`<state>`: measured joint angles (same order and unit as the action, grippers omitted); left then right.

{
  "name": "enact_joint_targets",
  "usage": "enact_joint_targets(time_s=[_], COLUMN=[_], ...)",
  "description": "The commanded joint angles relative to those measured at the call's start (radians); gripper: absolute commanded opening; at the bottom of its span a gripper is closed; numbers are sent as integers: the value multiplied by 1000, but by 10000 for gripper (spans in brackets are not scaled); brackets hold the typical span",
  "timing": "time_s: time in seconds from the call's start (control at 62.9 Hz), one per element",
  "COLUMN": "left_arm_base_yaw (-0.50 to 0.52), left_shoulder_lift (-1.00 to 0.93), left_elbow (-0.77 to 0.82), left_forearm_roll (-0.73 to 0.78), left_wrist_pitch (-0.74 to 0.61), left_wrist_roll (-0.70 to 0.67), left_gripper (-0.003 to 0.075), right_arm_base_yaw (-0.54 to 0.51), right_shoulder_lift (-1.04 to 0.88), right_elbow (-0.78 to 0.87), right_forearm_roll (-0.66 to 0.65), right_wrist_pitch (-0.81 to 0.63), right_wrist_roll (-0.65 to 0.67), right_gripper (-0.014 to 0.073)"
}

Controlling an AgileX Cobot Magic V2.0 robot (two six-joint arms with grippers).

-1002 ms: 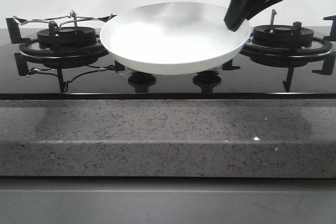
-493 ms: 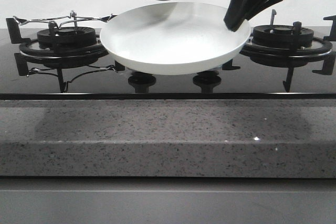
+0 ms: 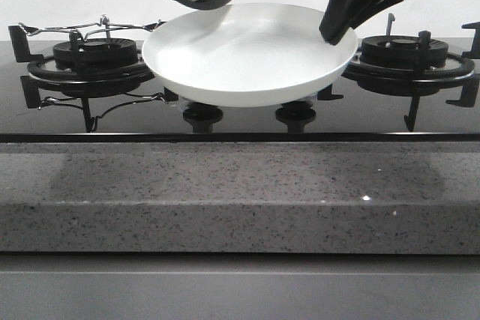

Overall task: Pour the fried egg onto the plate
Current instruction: 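Tilt the pan over the held plate with the left gripper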

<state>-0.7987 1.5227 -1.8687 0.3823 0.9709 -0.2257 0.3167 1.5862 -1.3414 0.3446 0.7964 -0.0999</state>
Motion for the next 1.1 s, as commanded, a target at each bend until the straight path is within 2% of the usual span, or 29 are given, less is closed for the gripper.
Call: enact_joint_targets(time_s=[0.0,0.095,0.286,0.477,0.668,0.875,1.018,1.081], left_arm_base_yaw=[-16,-47,-148,-235,-289,-292,-244,-200], left_shoulder_lift=[-45,-45,-35,-9,47,65,45,18], left_elbow=[-39,-39,-39,-64,-112,-187,-229,-229], left_forearm_roll=[41,89,302,330,461,471,457,381], left_wrist_pitch=[-96,-79,14,41,120,133,122,90], left_wrist_roll=[-17,-25,-76,-78,-78,-102,-161,-170], left_gripper=[-20,-20,-20,-20,-20,-20,-20,-20], right_arm_base_yaw=[0,0,0,0,0,0,0,0], right_shoulder_lift=[-50,-50,-50,-50,-50,-50,-50,-50], right_elbow=[-26,-26,-26,-26,-26,-26,-26,-26], right_forearm_roll=[24,24,24,24,24,24,24,24], right_wrist_pitch=[-40,-40,-40,-40,-40,-40,-40,-40], right_wrist_roll=[-10,-10,-10,-10,-10,-10,-10,-10], right_gripper=[-106,-106,-106,-106,-106,-106,-106,-106])
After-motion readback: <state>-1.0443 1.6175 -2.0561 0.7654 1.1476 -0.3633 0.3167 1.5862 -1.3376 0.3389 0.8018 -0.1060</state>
